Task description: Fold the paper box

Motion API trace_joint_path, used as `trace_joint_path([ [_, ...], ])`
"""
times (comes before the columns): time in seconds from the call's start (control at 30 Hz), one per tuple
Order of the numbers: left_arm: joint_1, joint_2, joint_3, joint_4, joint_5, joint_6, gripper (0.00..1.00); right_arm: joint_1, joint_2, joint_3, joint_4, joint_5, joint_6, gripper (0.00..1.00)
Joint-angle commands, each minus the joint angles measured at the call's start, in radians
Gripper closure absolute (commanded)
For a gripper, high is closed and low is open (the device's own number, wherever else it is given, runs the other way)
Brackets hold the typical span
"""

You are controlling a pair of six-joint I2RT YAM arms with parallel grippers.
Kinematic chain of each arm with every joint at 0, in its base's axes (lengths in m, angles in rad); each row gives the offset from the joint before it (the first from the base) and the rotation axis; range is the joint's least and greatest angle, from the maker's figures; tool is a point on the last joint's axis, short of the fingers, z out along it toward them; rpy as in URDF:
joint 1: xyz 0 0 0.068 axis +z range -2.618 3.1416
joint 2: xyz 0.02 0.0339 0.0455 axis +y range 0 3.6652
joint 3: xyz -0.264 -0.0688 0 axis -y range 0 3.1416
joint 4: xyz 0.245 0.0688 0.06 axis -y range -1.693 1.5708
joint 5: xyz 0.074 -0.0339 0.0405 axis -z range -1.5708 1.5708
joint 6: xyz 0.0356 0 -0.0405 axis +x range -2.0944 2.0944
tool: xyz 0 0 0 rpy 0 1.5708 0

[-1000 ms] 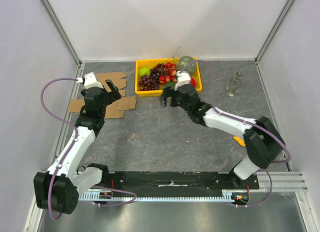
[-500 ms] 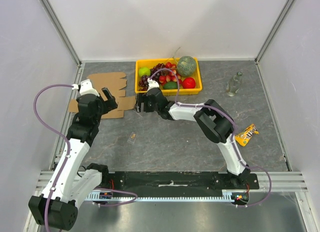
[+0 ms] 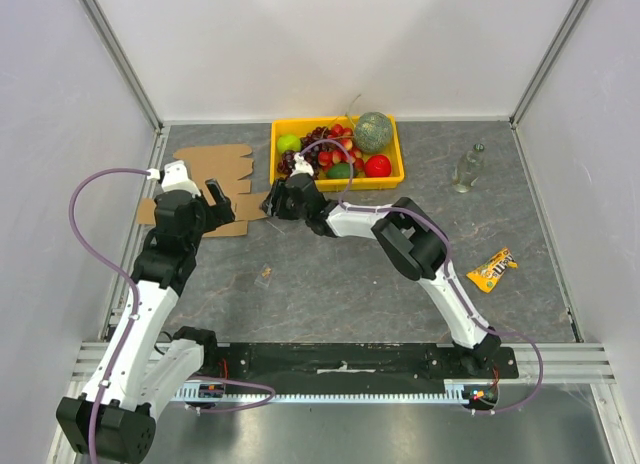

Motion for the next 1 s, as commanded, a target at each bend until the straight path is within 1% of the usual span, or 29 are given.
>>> trace_joint_path([
  [0.0,0.006,-0.019,0.004,-0.001,0.019,0.034,0.09,0.004,0.049,0.059,0.012,-0.017,0.070,0.43],
  [0.13,0.004,-0.028,-0.002,-0.001,0.015,0.029,0.10,0.006,0.085,0.084,0.027,-0.028,0.101,0.50],
  [0.27,0.007,-0.030,-0.004,-0.001,0.016,0.026,0.10,0.009,0.125,0.111,0.056,-0.029,0.139,0.58],
  [0.3,0.007,-0.030,-0.005,-0.001,0.017,0.026,0.10,0.010,0.132,0.117,0.064,-0.057,0.144,0.61],
  [0.37,0.007,-0.030,-0.005,-0.001,0.017,0.025,0.10,0.013,0.148,0.131,0.076,-0.061,0.153,0.66],
  [0.4,0.007,-0.032,-0.005,-0.001,0.019,0.025,0.10,0.015,0.154,0.139,0.086,-0.067,0.153,0.70],
  [0.43,0.007,-0.033,-0.005,-0.001,0.017,0.023,0.10,0.015,0.158,0.145,0.096,-0.077,0.153,0.77],
  [0.47,0.007,-0.035,-0.005,-0.001,0.017,0.023,0.11,0.016,0.161,0.151,0.107,-0.086,0.151,0.86],
  [0.5,0.006,-0.035,-0.007,-0.001,0.017,0.023,0.11,0.016,0.162,0.153,0.121,-0.095,0.145,0.92],
  [0.57,0.009,-0.039,-0.008,-0.001,0.016,0.020,0.11,0.019,0.151,0.157,0.135,-0.106,0.116,0.99],
  [0.73,0.015,-0.061,-0.010,-0.001,-0.007,0.017,0.15,0.036,0.071,0.183,0.098,-0.107,0.006,1.00],
  [0.87,0.014,-0.116,-0.028,0.024,-0.020,0.017,0.21,0.067,-0.009,0.260,-0.021,-0.098,-0.123,1.00],
  [0.97,0.015,-0.157,-0.030,0.038,-0.020,0.015,0.23,0.072,-0.100,0.254,-0.065,-0.084,-0.189,1.00],
])
